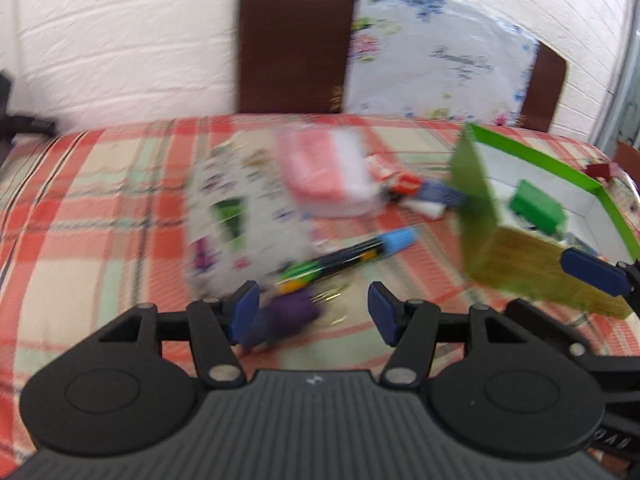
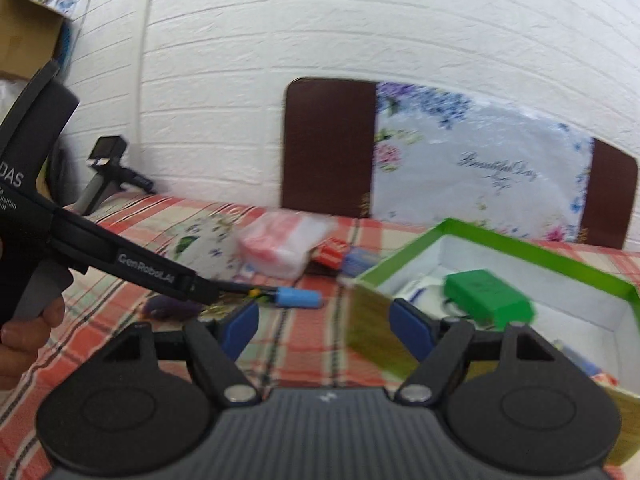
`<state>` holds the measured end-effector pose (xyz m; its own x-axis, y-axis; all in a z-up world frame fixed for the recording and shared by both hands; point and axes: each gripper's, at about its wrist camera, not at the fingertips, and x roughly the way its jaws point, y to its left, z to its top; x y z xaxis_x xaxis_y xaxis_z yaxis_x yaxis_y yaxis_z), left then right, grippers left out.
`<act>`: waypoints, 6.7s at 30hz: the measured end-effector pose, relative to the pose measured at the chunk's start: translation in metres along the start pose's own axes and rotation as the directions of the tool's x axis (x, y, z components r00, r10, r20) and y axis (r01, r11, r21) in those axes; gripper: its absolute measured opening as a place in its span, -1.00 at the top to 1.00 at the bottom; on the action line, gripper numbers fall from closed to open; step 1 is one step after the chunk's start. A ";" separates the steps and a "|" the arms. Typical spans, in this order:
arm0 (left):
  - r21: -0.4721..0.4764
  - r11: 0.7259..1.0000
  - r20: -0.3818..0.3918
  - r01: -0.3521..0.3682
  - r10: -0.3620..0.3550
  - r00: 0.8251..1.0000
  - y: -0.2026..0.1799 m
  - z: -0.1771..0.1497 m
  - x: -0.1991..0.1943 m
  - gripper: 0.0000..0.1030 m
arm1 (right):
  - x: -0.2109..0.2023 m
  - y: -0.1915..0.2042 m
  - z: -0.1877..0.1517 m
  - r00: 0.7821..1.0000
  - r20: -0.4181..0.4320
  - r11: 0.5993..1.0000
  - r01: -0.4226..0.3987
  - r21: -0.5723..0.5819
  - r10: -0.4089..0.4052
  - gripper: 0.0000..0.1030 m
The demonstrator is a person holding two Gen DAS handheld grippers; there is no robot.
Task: Organize objects
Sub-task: 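Reach the left gripper to the floral cloth pouch and grasp it, then carry the floral pouch into the green box and open the left gripper, then reach the left gripper to the purple figure keychain and grasp it, then lift the purple keychain with the left gripper toward the green box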
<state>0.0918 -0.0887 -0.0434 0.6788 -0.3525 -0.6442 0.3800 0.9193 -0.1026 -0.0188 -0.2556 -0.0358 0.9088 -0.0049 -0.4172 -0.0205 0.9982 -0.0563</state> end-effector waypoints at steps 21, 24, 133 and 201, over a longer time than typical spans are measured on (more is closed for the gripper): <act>-0.388 0.909 0.109 -0.152 0.209 0.972 0.176 -0.057 -0.062 -0.30 | 0.157 0.114 0.050 0.949 -0.201 0.962 -0.263 -0.071 0.244 -0.18; -0.436 0.895 0.121 -0.100 0.168 0.978 0.185 -0.058 -0.069 -0.30 | 0.136 0.130 0.048 0.916 -0.200 0.924 -0.370 -0.093 0.347 0.06; -0.327 0.939 0.050 -0.104 0.127 0.991 0.109 -0.062 -0.065 -0.42 | 0.129 0.089 0.013 0.928 -0.229 0.941 -0.323 -0.106 0.293 -0.43; -0.037 0.972 -0.168 0.231 -0.234 0.958 -0.017 -0.091 -0.061 0.08 | -0.024 0.047 -0.062 0.913 -0.183 0.914 -0.389 -0.115 0.365 -0.17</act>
<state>-0.0131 -0.0668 -0.0709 0.4561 -0.5230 -0.7200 0.5028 0.8190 -0.2764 -0.0677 -0.2121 -0.0845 0.7457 0.3493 -0.5673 -0.4201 0.9074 0.0064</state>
